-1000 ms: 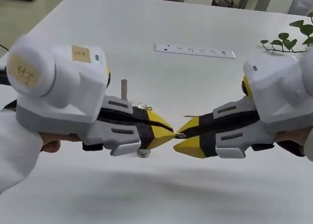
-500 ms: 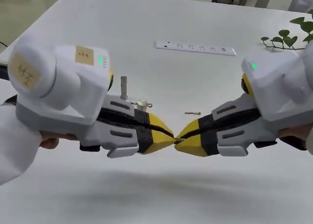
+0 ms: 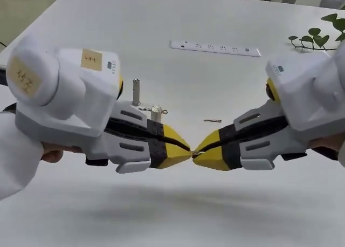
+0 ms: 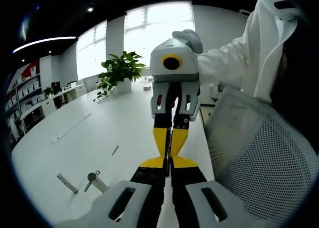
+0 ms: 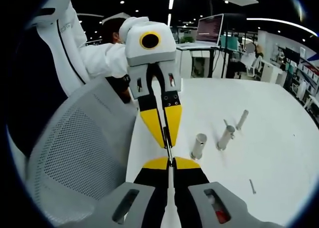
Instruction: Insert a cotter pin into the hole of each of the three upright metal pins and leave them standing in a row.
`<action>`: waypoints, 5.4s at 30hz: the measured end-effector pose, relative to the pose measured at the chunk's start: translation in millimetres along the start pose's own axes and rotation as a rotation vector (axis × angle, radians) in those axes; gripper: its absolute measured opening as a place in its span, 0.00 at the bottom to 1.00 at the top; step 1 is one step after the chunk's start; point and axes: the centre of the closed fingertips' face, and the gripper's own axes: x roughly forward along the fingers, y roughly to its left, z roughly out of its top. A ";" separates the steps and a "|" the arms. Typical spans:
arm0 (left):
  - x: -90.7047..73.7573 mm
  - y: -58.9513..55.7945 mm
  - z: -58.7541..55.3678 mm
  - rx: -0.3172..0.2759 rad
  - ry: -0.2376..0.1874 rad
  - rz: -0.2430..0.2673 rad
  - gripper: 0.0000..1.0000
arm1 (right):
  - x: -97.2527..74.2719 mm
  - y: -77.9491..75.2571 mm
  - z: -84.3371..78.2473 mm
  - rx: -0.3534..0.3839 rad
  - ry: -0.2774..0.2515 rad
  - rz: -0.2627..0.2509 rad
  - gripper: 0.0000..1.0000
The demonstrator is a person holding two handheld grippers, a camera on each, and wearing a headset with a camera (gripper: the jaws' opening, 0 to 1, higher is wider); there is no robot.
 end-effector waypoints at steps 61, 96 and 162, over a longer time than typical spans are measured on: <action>-4.0 61.7 -48.8 -0.083 0.101 0.089 0.10 | 28.1 -51.2 -32.7 0.098 0.101 -0.008 0.00; -3.1 55.8 -46.2 -0.084 0.110 0.097 0.10 | 40.7 -51.8 -19.3 -0.016 0.098 -0.011 0.01; -50.4 42.9 -77.1 -0.301 0.003 0.308 0.99 | 63.1 -55.5 -3.0 0.076 0.065 -0.040 0.17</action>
